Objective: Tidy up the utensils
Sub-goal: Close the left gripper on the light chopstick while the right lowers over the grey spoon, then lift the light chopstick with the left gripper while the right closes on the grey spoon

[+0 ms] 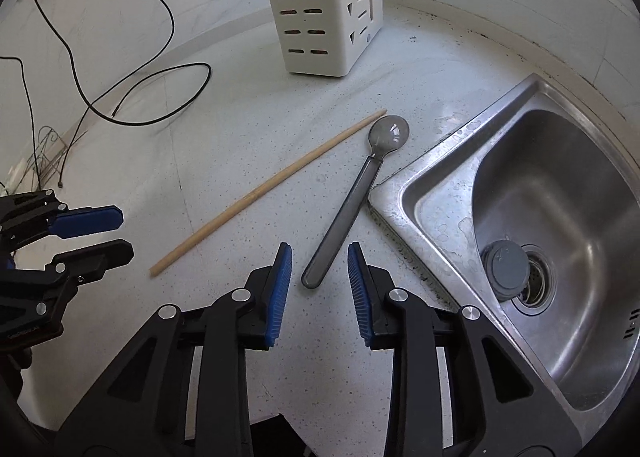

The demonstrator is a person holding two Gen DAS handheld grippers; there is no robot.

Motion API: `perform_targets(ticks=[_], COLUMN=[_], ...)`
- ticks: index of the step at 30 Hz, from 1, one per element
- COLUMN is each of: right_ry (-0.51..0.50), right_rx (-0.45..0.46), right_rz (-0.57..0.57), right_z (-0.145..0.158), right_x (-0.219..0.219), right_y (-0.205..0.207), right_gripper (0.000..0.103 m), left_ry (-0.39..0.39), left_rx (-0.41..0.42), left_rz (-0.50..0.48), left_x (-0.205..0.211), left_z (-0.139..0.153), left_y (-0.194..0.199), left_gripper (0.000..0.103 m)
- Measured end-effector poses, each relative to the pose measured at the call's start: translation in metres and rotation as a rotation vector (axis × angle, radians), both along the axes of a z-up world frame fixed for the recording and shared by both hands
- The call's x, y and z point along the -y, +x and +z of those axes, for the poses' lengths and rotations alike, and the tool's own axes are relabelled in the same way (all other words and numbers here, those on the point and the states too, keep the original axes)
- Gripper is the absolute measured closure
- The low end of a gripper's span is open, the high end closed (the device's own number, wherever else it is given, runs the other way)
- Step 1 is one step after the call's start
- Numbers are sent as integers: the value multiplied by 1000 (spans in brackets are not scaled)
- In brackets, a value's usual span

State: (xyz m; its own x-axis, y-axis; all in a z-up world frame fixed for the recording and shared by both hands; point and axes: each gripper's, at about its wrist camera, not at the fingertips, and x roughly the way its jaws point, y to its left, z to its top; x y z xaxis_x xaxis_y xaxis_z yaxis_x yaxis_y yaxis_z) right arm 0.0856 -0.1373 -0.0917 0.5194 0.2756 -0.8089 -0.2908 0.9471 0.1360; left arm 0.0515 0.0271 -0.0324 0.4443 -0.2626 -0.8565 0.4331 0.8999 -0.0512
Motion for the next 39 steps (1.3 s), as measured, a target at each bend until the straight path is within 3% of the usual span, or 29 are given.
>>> perform_targets(ticks=[6, 8, 13, 17, 23, 27, 39], right_ry=[-29, -22, -43, -77, -82, -54, 61], right_rx=[6, 8, 20, 45, 59, 45, 255], right_rz=[5, -1, -5, -4, -27, -54, -111], right_z=[-6, -8, -10, -11, -11, -10, 64], right_x=[-7, -6, -12, -15, -13, -5, 39], right_y=[-2, -2, -7, -10, -11, -9, -13], right_gripper=[77, 77, 77, 81, 89, 91, 92], left_ry=[26, 33, 48, 26, 57, 87, 29], left_rx=[-25, -29, -61, -58, -40, -11, 171], left_rz=[-37, -47, -53, -42, -45, -30, 27], left_x=[5, 6, 6, 4, 8, 10, 12], left_z=[-13, -15, -24, -24, -24, -21, 42], left_y=[-2, -2, 0, 2, 3, 2, -4], left_gripper=[76, 85, 87, 87, 97, 97, 97])
